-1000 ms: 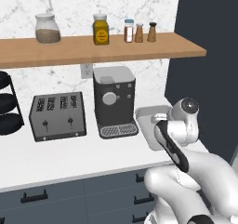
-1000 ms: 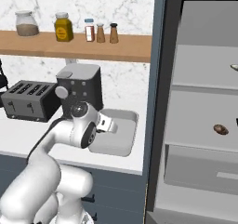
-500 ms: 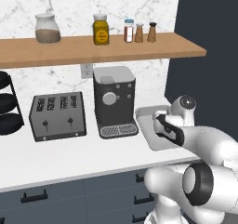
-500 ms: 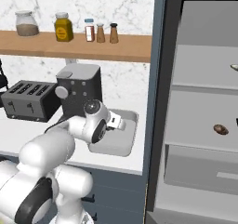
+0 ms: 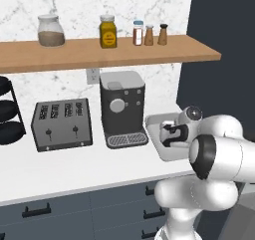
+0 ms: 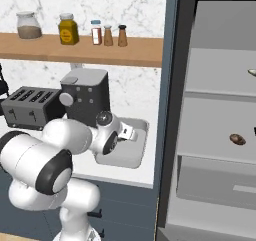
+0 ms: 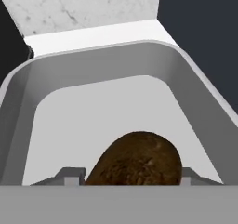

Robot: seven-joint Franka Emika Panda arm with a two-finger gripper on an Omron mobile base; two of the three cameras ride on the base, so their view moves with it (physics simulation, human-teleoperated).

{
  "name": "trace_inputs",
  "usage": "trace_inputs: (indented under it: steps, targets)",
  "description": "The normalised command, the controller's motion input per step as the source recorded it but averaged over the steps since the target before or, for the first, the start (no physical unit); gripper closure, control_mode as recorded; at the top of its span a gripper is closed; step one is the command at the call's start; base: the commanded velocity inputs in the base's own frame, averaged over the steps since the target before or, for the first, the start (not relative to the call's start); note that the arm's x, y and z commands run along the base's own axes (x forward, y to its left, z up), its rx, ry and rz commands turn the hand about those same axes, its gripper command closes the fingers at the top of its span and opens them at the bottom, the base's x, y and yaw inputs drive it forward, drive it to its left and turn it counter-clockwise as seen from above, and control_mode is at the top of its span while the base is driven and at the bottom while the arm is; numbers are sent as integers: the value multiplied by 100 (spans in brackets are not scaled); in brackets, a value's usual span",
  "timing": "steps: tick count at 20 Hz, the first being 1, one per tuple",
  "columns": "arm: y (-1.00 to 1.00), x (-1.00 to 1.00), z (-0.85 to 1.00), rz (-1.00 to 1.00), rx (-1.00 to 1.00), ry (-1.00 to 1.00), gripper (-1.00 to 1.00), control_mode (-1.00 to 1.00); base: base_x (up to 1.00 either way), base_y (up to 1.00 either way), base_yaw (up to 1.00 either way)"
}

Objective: Place one mushroom and one fish in each tupperware on the nearby counter, to pack two identical lunches.

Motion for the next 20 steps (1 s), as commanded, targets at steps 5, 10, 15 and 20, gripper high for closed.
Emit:
trace_inputs:
  steps: [5,10,15,20]
  targets:
    - [0,42,0,0,0,0,-100,-100,0,0,0]
    - [0,12,20,0,0,1,-100,-100,0,0,0]
    - [5,-41,96,2,0,0,-100,-100,0,0,0]
    - [15,-82,99,5,0,8,-100,-100,0,0,0]
